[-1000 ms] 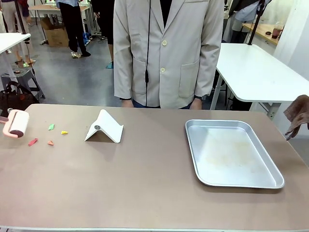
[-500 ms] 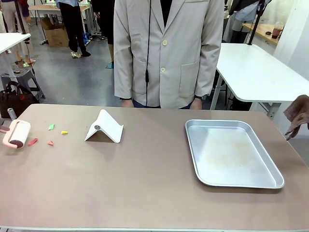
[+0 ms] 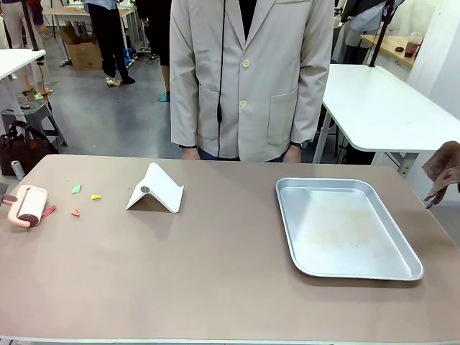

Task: Clean the surface of the table.
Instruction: Clean the area not pointed to by the person.

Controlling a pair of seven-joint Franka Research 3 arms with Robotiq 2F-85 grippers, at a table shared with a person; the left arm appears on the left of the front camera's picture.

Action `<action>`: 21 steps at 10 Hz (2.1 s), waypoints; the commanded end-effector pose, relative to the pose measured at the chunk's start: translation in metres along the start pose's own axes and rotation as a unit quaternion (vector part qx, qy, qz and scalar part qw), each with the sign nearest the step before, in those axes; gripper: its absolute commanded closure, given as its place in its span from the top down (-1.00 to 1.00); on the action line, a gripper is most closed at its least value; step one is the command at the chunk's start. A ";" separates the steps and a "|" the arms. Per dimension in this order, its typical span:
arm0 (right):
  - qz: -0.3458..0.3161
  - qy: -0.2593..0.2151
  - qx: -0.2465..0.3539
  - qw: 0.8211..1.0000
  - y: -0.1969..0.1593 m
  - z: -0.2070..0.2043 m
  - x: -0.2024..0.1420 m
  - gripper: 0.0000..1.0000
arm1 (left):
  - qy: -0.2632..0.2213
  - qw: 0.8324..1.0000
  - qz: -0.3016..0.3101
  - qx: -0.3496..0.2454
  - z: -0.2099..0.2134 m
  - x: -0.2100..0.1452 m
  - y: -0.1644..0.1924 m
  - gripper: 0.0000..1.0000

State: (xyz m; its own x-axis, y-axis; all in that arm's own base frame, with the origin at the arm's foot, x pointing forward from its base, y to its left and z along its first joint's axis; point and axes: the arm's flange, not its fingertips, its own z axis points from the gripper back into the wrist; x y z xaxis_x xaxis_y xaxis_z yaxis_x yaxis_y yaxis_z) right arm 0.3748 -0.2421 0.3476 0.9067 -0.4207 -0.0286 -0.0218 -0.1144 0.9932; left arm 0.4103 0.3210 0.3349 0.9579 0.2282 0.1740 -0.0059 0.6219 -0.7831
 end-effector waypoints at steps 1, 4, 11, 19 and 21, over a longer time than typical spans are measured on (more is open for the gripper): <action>0.004 -0.001 0.000 1.000 0.003 0.000 0.000 -0.80 | 0.011 1.000 0.012 0.021 -0.016 -0.007 -0.006 -0.55; 0.004 -0.001 0.000 1.000 0.003 0.000 0.000 -0.80 | 0.028 0.999 0.030 0.027 -0.031 0.000 -0.009 -0.55; 0.004 -0.001 0.000 1.000 0.003 0.000 0.000 -0.80 | 0.073 0.997 0.006 0.033 -0.081 -0.004 -0.043 -0.55; 0.004 -0.001 0.000 1.000 0.003 0.000 0.000 -0.80 | 0.125 0.991 -0.034 0.042 -0.138 0.001 -0.081 -0.55; 0.004 -0.001 0.000 1.000 0.003 0.000 0.000 -0.80 | 0.125 0.991 -0.031 0.037 -0.139 0.009 -0.084 -0.55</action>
State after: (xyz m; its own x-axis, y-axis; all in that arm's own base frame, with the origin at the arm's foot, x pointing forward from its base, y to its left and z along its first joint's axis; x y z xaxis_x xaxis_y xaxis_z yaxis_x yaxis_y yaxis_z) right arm 0.3748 -0.2422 0.3477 0.9067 -0.4209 -0.0285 -0.0218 -0.1143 0.9932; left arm 0.4578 0.1694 0.3340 0.9933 0.0209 0.1135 0.0741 0.6383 -0.7662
